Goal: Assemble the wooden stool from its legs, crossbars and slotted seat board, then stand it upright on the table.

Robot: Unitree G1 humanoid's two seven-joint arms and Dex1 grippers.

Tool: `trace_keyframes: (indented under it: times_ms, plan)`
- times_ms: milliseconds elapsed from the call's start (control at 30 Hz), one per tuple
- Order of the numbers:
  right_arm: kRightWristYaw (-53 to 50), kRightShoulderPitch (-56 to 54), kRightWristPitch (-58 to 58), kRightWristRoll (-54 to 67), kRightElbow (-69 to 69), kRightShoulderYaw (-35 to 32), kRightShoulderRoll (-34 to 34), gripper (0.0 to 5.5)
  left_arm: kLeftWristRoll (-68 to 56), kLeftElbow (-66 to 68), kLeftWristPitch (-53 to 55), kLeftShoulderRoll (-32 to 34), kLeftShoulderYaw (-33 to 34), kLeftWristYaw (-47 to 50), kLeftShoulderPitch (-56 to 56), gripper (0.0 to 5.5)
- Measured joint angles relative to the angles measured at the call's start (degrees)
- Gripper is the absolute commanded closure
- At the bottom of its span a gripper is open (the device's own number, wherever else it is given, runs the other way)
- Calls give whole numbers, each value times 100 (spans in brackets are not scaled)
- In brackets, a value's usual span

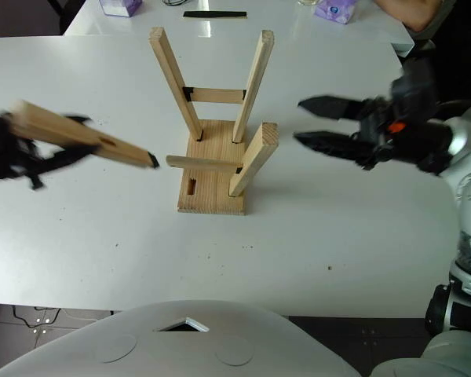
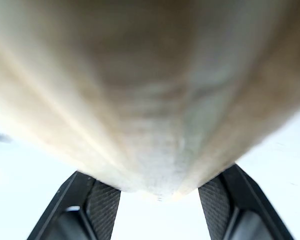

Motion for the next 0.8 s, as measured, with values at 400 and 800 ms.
trace_keyframes:
  times_ms: [400,800]
  plan:
    - [107,53,-199,-227,65,148,87,267,404,211,-367,-390,-536,-119,-453,345]
    - [106,57,-327,-426,137,336,220,267,656,-29,-555,-571,-986,-291,-544,345]
